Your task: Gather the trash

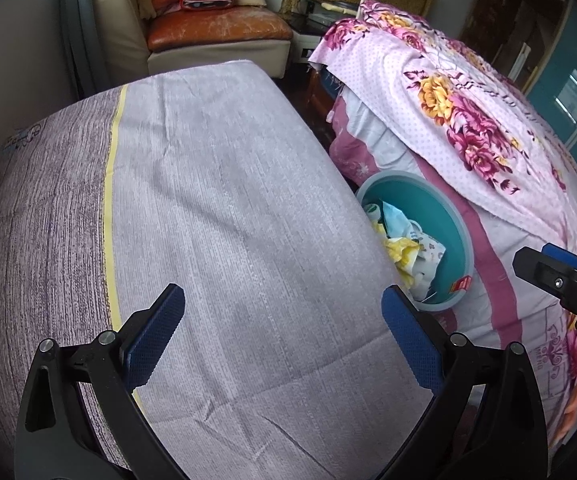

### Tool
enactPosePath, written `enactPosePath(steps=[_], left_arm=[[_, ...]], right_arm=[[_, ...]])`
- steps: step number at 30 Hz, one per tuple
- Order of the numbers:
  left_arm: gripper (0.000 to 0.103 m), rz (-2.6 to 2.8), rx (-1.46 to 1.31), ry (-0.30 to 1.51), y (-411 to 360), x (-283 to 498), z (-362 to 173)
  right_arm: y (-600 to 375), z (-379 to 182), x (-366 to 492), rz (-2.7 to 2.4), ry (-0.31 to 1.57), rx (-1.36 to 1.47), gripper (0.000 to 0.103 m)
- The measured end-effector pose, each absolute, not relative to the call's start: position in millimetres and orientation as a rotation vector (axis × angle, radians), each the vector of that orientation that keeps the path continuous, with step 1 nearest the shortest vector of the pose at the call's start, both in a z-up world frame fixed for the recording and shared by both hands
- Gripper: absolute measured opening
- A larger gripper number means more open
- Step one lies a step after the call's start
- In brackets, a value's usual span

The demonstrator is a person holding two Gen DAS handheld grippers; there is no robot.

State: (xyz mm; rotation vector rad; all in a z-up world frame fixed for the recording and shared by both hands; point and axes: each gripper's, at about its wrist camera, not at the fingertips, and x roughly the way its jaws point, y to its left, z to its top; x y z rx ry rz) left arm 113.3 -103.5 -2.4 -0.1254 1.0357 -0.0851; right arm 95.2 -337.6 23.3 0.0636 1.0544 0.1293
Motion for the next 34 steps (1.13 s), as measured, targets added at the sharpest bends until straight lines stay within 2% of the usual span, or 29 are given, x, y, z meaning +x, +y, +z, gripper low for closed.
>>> enactPosePath(steps=[34], left_arm=[[0.099,-0.057,-0.088,1.059,-104.4,114.1,-12.8]], right_arm=[[-340.0,14.4,106.0,0.126,1.068,0.065,0.092]])
